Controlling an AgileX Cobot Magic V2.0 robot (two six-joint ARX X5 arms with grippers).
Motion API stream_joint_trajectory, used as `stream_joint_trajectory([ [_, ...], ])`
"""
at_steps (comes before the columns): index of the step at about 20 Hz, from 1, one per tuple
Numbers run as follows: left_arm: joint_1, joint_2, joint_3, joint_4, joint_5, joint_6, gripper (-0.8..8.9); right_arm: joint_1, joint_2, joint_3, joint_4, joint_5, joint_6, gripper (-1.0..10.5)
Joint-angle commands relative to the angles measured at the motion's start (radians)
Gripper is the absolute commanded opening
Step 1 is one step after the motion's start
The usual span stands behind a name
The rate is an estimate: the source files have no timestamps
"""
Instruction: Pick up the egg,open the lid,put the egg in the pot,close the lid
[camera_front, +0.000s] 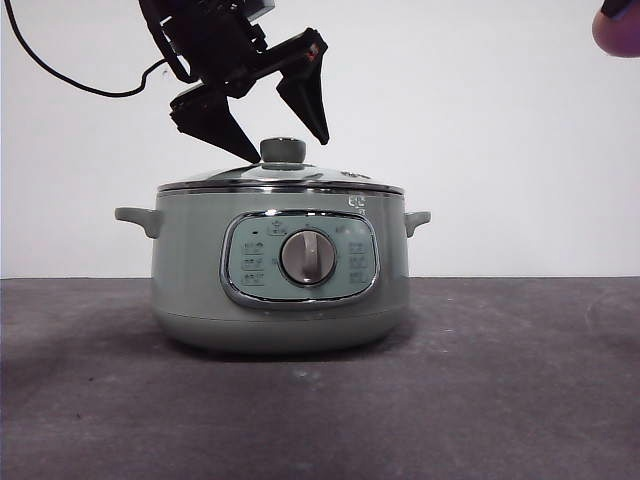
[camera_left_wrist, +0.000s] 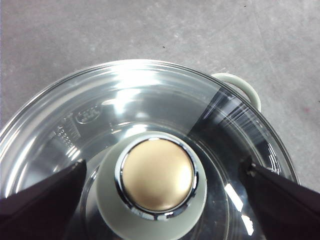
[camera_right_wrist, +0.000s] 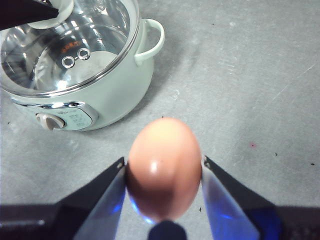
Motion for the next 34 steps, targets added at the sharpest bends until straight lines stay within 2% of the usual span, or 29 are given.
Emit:
stream_joint_trajectory([
  [1,-0.002,0.009,0.003,0.003,0.002,-0.010,2.10,0.002,-0.002,-0.002,0.007,-0.001,0.008,-0.2],
  [4,-0.002,0.009,0.003,0.004,0.014,-0.010,0.18,0.002,-0.002,-0.002,0.007,0.000,0.008,-0.2],
  [5,-0.002,0.009,0.003,0.004,0.014,-0.012,-0.12,0.002,-0.002,-0.002,0.007,-0.001,0.008,-0.2],
  [15,-0.002,-0.020,0.017,0.006,0.011,-0.031,-0.08,0.002,-0.002,-0.002,0.008,-0.003,0.008,-0.1],
  [23,-0.002,-0.063,0.187,-0.110,0.011,-0.023,-0.08,0.002,-0.002,-0.002,0.047,-0.004,0.009,-0.1],
  [25,0.004,-0.117,0.201,-0.133,-0.005,-0.001,-0.08,0.002,0.005,-0.002,0.082,-0.006,0.010,-0.1],
  [28,0.030,-0.241,0.201,-0.188,-0.022,0.019,-0.08,0.003,0.039,-0.002,0.168,-0.087,0.046,-0.1],
  [30,0.055,-0.327,0.201,-0.247,-0.022,0.027,-0.08,0.016,0.077,-0.002,0.239,-0.105,0.055,-0.1],
  [34,0.085,-0.485,0.201,-0.374,-0.024,0.061,-0.08,0.130,0.208,0.002,0.387,-0.105,0.081,-0.1],
])
